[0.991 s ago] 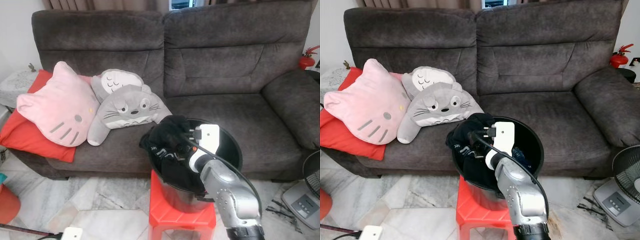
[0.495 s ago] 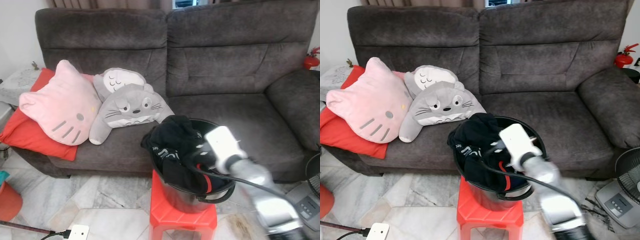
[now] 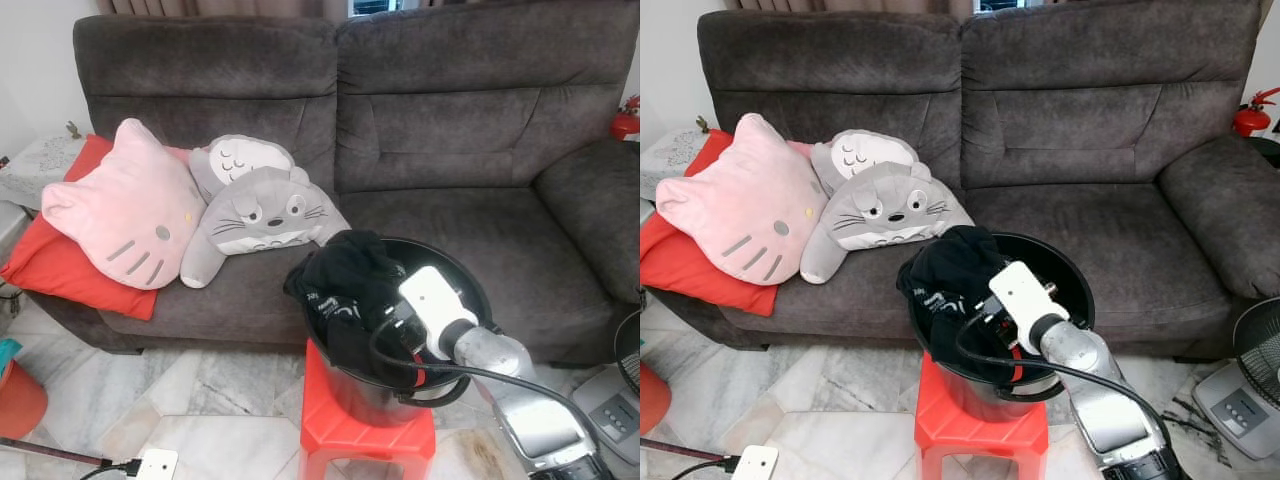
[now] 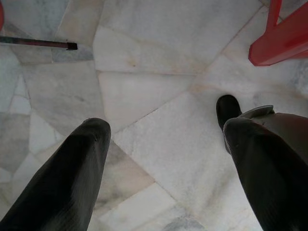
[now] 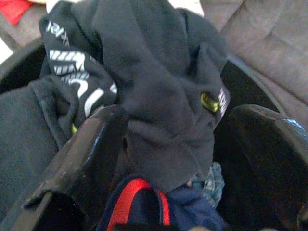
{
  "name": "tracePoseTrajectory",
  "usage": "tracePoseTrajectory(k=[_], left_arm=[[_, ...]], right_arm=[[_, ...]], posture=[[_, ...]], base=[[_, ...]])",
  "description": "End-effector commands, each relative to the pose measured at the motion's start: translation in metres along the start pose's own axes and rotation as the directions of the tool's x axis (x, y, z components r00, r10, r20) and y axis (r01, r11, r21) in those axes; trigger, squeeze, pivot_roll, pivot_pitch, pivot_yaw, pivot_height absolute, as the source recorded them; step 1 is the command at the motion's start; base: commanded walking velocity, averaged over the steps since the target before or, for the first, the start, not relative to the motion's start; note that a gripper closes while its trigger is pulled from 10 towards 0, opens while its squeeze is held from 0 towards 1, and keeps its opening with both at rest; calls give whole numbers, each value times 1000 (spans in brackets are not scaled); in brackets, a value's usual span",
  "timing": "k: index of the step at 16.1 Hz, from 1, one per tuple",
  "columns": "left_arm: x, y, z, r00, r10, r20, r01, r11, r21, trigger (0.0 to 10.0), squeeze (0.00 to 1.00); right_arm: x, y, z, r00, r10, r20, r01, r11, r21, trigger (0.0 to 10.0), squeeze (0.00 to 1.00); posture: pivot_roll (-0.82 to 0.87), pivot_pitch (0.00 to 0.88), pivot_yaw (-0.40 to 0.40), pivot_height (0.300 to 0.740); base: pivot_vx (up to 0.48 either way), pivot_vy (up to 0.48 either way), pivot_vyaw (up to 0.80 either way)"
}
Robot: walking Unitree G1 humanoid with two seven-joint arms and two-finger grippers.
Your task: Hang hanger
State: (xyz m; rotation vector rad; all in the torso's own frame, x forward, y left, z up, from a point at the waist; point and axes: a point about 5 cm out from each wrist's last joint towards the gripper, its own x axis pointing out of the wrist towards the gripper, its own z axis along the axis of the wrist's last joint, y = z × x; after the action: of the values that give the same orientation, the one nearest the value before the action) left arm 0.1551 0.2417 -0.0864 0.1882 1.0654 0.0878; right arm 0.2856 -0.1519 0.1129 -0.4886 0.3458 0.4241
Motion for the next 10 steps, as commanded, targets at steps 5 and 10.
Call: tracePoseTrajectory(k=[5, 10], left_arm=[[-3, 17, -8, 999, 29, -18, -29, 1000, 5, 10000, 0], [-4, 25, -12, 999, 37, -26, -37, 999, 5, 10000, 0]], right_arm=[[5, -2, -6, 998, -14, -68, 11, 999, -40, 10000, 0], [7, 8, -9, 996, 51, -78, -56, 997, -53, 10000, 0]], posture=[[-201, 0, 64, 732], [-199, 0, 62, 732]], base=[[0, 0, 0], [0, 0, 0]])
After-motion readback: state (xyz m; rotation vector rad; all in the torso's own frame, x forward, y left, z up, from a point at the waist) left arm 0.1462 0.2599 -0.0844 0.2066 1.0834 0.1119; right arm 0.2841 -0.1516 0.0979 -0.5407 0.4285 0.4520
